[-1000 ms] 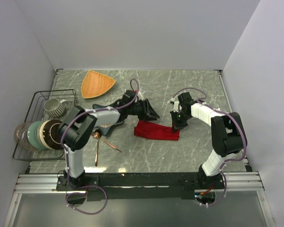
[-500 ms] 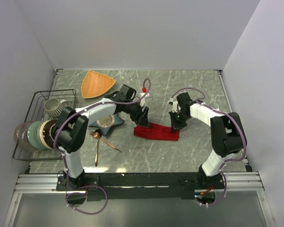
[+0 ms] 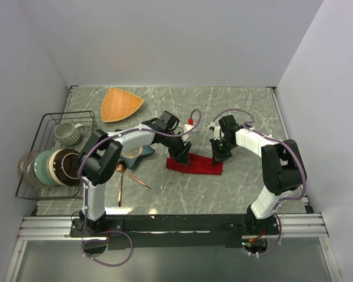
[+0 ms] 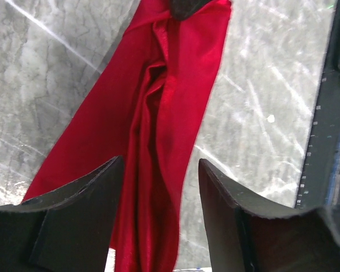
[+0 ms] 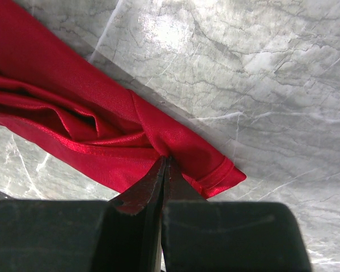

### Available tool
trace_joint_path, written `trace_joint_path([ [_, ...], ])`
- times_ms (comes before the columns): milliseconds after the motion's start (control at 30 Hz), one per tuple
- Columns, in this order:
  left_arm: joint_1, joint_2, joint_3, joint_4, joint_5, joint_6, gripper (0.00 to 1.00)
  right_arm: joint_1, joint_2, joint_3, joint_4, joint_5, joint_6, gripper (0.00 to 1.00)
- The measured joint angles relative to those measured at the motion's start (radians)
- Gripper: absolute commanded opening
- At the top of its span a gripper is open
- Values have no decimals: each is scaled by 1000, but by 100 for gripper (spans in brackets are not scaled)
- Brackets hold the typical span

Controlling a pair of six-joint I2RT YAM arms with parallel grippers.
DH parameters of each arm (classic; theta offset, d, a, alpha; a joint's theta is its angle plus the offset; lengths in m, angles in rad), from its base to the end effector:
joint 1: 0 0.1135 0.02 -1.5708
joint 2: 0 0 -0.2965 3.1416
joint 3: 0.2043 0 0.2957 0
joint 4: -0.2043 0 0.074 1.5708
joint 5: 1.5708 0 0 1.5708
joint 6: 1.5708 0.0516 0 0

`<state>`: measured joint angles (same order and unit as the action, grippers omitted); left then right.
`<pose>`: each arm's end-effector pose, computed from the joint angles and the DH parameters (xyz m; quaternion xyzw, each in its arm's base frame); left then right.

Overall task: Fold the napkin into a case and place the utensils inside
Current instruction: Insert the top corner of the smaller rectangle folded napkin into the folded napkin.

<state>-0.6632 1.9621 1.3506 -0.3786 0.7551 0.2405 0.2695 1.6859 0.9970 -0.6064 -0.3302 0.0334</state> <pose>0.3453 -0.3146 0.1772 0.4838 0.7552 -0.4012 0.1861 0.3321 0.1091 0.1521 -0.1375 0.9676 0.1814 0.1093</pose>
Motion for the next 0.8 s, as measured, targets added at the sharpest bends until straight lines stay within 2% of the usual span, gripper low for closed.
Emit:
trace_joint_path([
  [133,-4,18,0,6,-20,19,56,3,0,0,0,0,0,0],
  [567,-16,82,80,-11,-11,93,22,10,0,27,-8,-5,0,0],
  [633,-17,85,91,-20,-5,105,23,10,0,30,-11,-5,0,0],
  [667,-17,85,97,-30,2,112,29,10,0,32,-11,-5,0,0],
  [800,-17,91,114,-56,19,125,40,11,0,34,-11,-4,0,0],
])
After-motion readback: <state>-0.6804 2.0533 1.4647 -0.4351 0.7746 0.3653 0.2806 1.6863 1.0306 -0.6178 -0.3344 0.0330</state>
